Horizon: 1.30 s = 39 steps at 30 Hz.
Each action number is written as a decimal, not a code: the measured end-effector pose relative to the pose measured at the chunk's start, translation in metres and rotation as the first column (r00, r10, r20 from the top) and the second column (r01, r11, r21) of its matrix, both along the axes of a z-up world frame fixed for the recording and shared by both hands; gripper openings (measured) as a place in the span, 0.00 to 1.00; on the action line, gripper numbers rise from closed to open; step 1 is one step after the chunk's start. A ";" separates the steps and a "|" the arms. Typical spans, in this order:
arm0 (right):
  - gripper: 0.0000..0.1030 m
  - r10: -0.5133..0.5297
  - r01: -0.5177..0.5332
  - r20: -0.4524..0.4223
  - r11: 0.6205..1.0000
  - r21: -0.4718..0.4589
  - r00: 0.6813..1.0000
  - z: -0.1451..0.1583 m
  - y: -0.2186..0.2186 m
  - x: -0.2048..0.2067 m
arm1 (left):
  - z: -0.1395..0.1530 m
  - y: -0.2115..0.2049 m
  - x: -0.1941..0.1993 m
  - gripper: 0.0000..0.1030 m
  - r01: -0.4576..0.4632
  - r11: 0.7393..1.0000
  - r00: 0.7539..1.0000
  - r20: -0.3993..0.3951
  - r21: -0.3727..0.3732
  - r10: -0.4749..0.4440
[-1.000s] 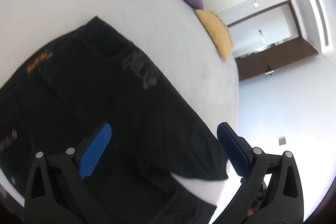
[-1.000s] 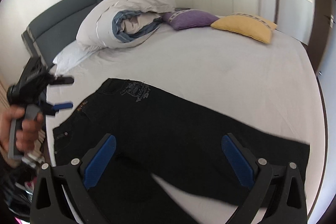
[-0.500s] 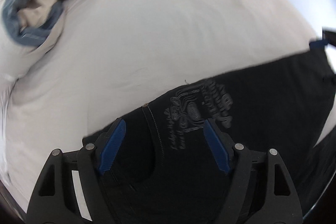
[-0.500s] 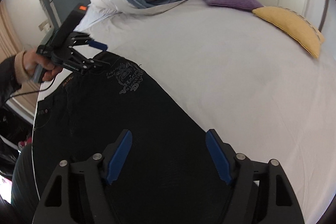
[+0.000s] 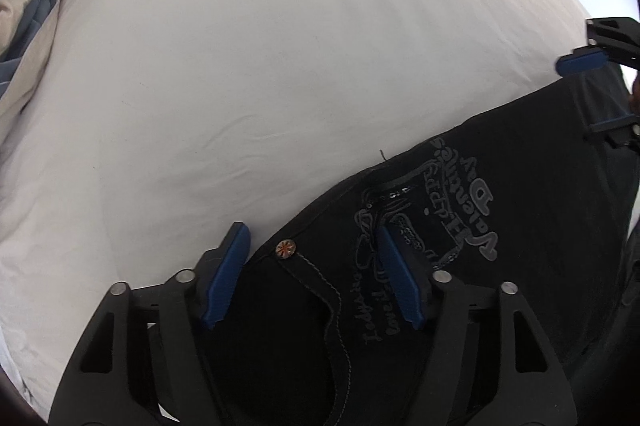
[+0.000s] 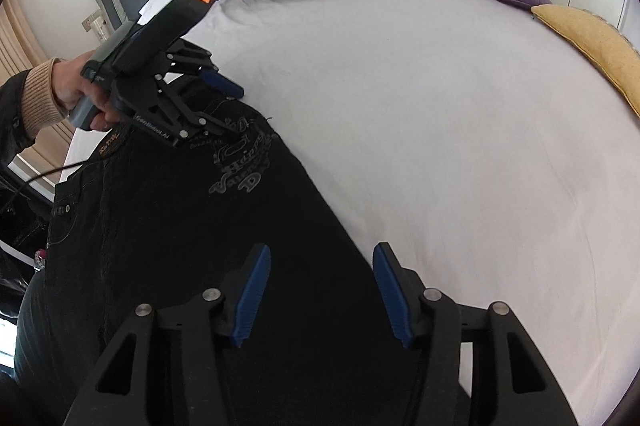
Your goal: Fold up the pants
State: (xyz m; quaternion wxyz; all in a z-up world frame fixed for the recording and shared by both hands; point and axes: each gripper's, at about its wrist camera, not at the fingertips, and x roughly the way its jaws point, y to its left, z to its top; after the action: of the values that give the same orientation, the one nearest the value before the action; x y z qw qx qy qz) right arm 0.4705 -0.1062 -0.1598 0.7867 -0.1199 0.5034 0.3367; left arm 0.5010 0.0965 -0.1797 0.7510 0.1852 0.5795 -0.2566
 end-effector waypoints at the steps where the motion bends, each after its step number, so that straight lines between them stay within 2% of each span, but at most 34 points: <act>1: 0.53 0.002 -0.002 -0.001 1.000 -0.003 1.000 -0.001 0.003 0.003 | 0.001 -0.001 -0.007 0.50 0.002 1.000 1.000 -0.006 -0.009 -0.002; 5: 0.50 0.012 -0.012 -0.006 1.000 -0.006 1.000 -0.004 0.016 0.010 | 0.004 -0.015 -0.020 0.18 0.048 0.999 0.999 0.007 -0.002 -0.048; 7: 0.50 0.026 -0.026 -0.001 1.000 -0.008 1.000 -0.004 0.023 0.008 | 0.004 -0.021 -0.028 0.10 0.066 0.998 0.997 0.034 0.009 -0.066; 11: 0.50 0.054 -0.054 0.004 0.998 -0.012 0.999 -0.004 0.031 0.007 | 0.018 -0.014 -0.044 0.08 0.054 0.998 0.992 0.113 -0.028 -0.050; 16: 0.50 0.057 -0.057 0.014 0.998 -0.027 0.998 -0.006 0.031 0.011 | 0.040 -0.009 -0.068 0.08 0.099 0.995 0.974 0.207 -0.034 -0.090; 21: 0.48 0.054 -0.054 0.011 0.997 -0.053 0.998 -0.009 0.035 0.016 | 0.063 0.009 -0.089 0.08 0.112 0.992 0.964 0.249 -0.057 -0.094; 24: 0.39 0.065 -0.066 -0.018 0.995 -0.079 0.998 -0.016 0.038 0.018 | 0.077 0.019 -0.093 0.08 0.120 0.991 0.960 0.263 -0.066 -0.099; 26: 0.25 0.068 -0.070 -0.033 0.994 -0.082 0.997 -0.018 0.038 0.019 | 0.077 0.013 -0.098 0.08 0.124 0.990 0.957 0.270 -0.060 -0.103; 27: 0.11 0.072 -0.075 -0.034 0.994 -0.077 0.997 -0.017 0.039 0.017 | 0.078 0.018 -0.107 0.08 0.120 0.991 0.957 0.271 -0.062 -0.099; 28: 0.08 0.077 -0.079 -0.030 0.994 -0.075 0.997 -0.016 0.039 0.015 | 0.076 0.017 -0.094 0.08 0.118 0.991 0.958 0.270 -0.063 -0.097; 33: 0.03 0.113 -0.110 0.028 0.988 -0.106 0.993 0.002 0.045 -0.008 | 0.086 0.017 -0.100 0.08 0.100 0.992 0.953 0.292 -0.071 -0.075; 39: 0.03 0.122 -0.115 0.091 0.990 -0.082 0.988 0.026 0.053 -0.047 | 0.097 0.025 -0.125 0.08 0.073 0.995 0.949 0.312 -0.064 -0.050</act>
State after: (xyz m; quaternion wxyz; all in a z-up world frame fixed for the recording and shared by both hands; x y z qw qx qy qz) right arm 0.4235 -0.0530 -0.1338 0.7833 -0.1954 0.4697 0.3573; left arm 0.3764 0.1211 -0.0823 0.8308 0.2128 0.4382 -0.2692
